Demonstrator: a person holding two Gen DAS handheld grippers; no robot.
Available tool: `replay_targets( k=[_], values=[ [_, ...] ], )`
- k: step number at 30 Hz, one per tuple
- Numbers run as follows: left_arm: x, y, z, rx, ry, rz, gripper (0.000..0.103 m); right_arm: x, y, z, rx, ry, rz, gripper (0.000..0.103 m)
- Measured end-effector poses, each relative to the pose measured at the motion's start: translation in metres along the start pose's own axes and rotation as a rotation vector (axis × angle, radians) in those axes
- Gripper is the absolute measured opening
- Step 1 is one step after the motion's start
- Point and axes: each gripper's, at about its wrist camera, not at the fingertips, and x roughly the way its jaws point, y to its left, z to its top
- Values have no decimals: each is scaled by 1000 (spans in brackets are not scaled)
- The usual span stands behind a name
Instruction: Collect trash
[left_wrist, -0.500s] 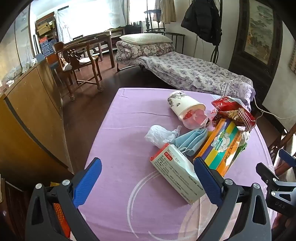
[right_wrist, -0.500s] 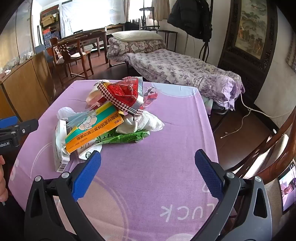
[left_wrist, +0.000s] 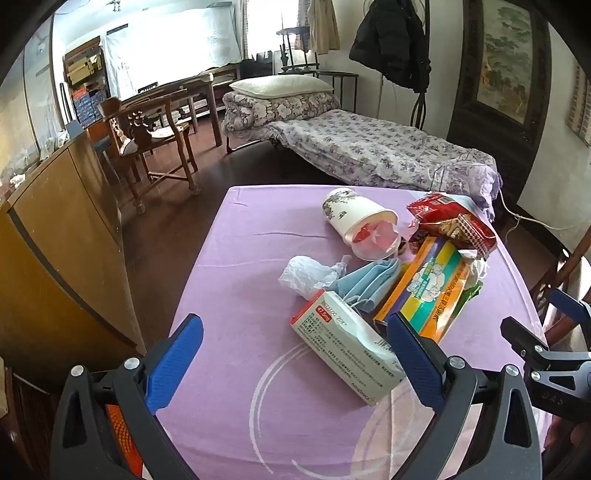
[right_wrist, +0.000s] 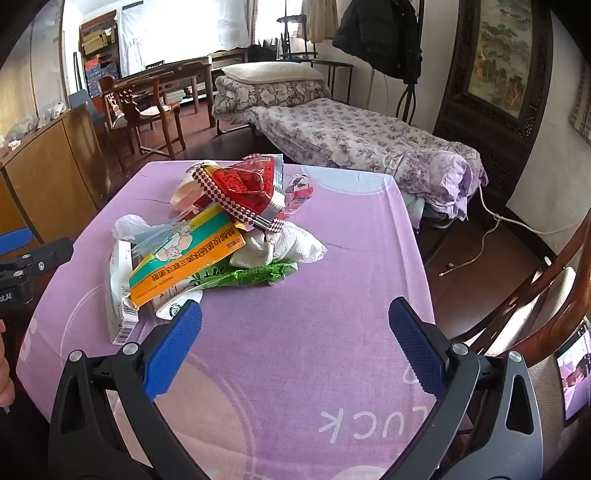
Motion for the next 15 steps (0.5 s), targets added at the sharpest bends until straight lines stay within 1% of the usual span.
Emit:
replay_targets(
  k=[6, 15],
  values=[
    [13, -6, -1, 14, 6, -3, 97, -4, -2, 1, -3, -2, 0, 97],
    [12, -8, -3, 12, 5, 1, 97, -4, -2, 1, -5, -2, -1, 97]
  ],
)
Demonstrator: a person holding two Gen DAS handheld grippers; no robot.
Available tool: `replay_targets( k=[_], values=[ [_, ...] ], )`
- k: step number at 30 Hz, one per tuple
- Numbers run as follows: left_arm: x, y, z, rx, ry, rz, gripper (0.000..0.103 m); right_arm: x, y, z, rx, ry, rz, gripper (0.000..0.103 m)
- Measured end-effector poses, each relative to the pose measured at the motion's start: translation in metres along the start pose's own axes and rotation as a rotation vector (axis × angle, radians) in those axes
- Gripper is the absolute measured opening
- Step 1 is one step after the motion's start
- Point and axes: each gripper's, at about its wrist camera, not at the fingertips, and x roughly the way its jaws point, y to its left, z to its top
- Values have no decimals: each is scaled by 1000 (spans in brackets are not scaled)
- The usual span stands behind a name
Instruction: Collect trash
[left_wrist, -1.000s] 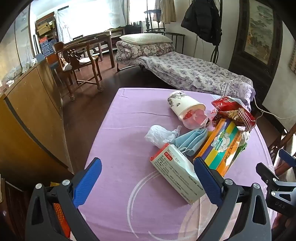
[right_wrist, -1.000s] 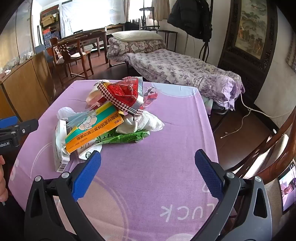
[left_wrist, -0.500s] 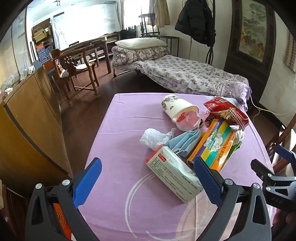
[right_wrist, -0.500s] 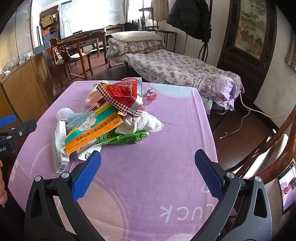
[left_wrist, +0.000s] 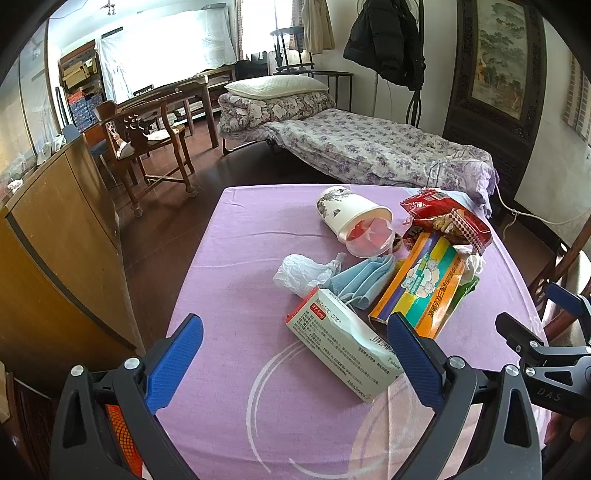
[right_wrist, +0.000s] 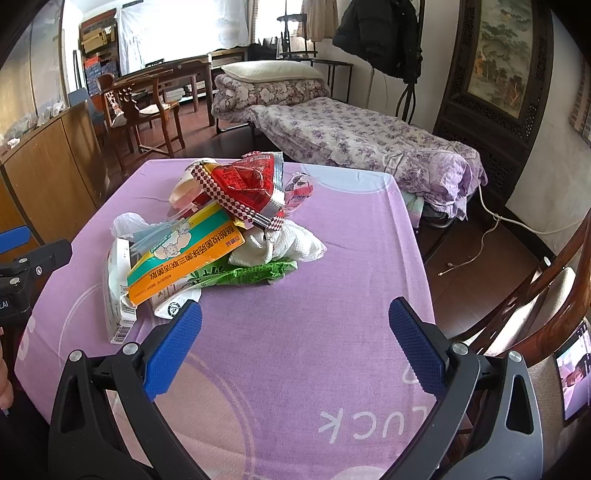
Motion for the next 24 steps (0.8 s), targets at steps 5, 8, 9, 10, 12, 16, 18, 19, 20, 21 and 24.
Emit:
replay_targets(
  k=[5, 8, 9, 10, 12, 16, 18, 19, 20, 21, 24],
  values=[
    [0, -1, 0, -1, 1, 0, 97, 0, 1, 0, -1, 0, 0, 97],
    [0, -1, -1, -1, 0, 0, 97, 0, 1, 0, 0, 0, 0, 97],
    [1, -1, -1, 1, 0, 1, 97, 0, 1, 0, 0, 0, 1, 97],
    [1, -1, -1, 1, 1, 1, 97, 3, 1, -1, 0, 1, -1, 97],
    [3, -2, -3, 2, 3, 0, 97, 3, 1, -1, 0, 1, -1, 97],
    [3, -2, -2, 2, 3, 1, 97, 3, 1, -1, -1, 1, 0, 97],
    [3, -2, -2, 2, 3, 0, 97, 3, 1, -1, -1, 1, -1, 97],
    [3, -2, -2, 3, 3, 0, 97, 3, 1, -1, -1, 2, -1, 97],
    [4, -2, -2, 4, 4, -1, 97, 3, 1, -1, -1, 2, -1, 97],
    [4, -3, -3, 6, 5, -2, 97, 2, 1, -1, 0, 2, -1, 97],
    [7, -5, -5, 7, 8, -2, 97, 2, 1, -1, 0, 1, -1, 97]
  ],
)
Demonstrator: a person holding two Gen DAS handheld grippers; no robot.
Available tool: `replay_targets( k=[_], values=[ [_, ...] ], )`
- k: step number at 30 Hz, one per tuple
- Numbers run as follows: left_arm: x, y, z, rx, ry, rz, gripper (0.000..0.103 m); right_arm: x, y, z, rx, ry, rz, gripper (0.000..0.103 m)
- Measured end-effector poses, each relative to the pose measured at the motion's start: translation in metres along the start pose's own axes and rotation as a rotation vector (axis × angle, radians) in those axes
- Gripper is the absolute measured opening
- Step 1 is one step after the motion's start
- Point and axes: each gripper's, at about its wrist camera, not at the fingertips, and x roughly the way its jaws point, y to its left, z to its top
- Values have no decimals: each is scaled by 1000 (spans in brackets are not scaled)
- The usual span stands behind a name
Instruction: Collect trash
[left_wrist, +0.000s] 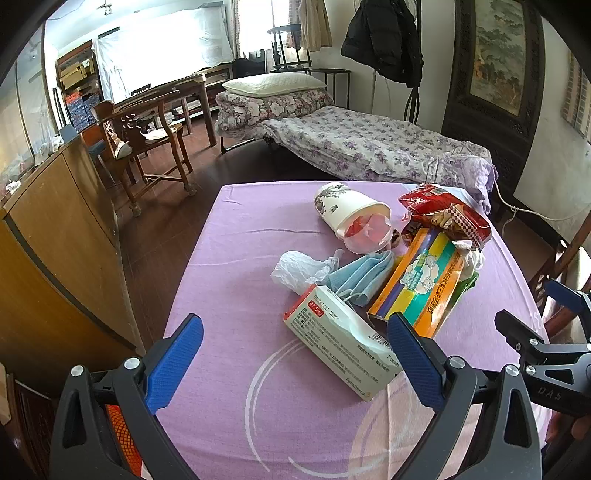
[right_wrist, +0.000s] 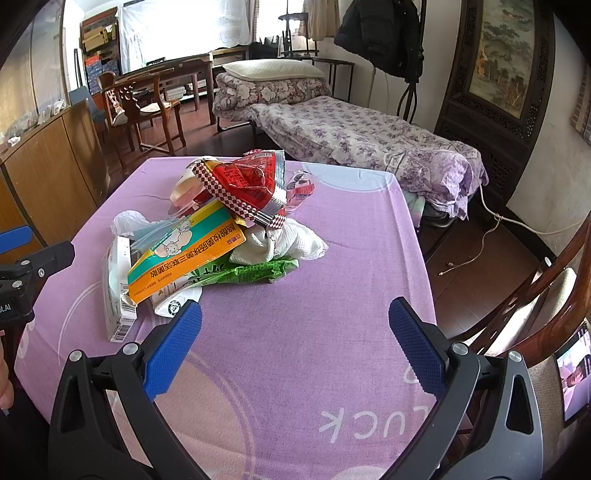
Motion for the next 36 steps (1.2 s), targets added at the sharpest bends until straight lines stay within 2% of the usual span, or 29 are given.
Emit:
replay_targets(
  k=[36],
  values=[
    [6, 4, -2, -10, 16, 3, 97, 0, 4, -4, -6, -2, 7, 97]
  ],
)
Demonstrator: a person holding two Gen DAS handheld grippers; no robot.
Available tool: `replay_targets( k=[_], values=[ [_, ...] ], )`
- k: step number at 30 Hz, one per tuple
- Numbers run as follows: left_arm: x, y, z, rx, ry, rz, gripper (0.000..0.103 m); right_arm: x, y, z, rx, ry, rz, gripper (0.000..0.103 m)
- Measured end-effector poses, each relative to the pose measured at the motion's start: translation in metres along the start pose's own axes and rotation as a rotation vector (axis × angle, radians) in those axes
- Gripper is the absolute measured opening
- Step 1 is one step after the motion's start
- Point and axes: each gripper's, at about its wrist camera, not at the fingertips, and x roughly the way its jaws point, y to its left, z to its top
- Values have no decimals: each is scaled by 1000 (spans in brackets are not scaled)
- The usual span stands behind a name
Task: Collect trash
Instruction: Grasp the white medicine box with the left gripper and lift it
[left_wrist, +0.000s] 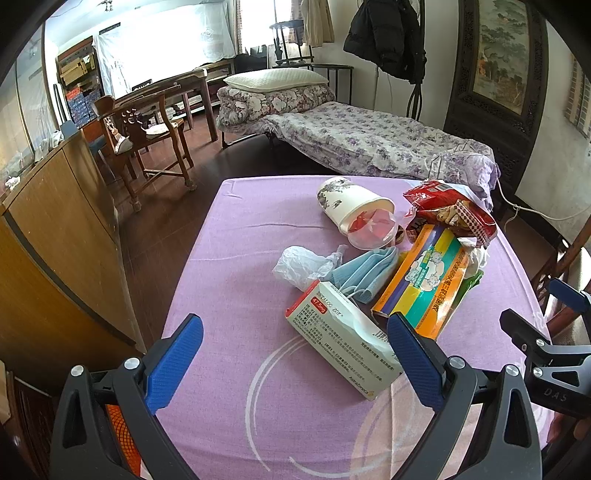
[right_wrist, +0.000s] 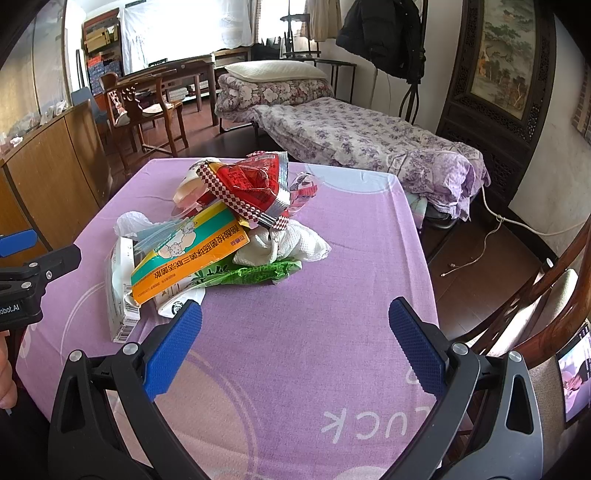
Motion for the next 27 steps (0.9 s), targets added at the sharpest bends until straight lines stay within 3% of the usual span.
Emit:
replay_targets(
  k=[4, 8, 12, 16, 21, 24, 27],
  values=[
    [5, 5, 0, -16, 26, -29, 97, 1, 0, 1, -1, 1, -1, 97],
    [21, 37, 2, -165, 122, -130, 97, 3, 1, -2, -8, 7, -8, 97],
    [28, 57, 6, -216, 147, -117, 97, 5, 0, -3, -11, 12, -14, 97],
    [42, 62, 2, -299, 236, -237, 97, 6, 0, -2, -13, 13, -11, 97],
    [61, 52, -4, -342, 319, -336, 96, 7, 0, -2, -11, 15, -2, 97],
    [71, 44, -6, -340, 356, -329, 89, 7, 0, -1, -6, 14, 7, 97],
    [75, 36, -7, -336, 372, -298, 89, 8, -1, 0, -5, 19, 9, 97]
  ],
)
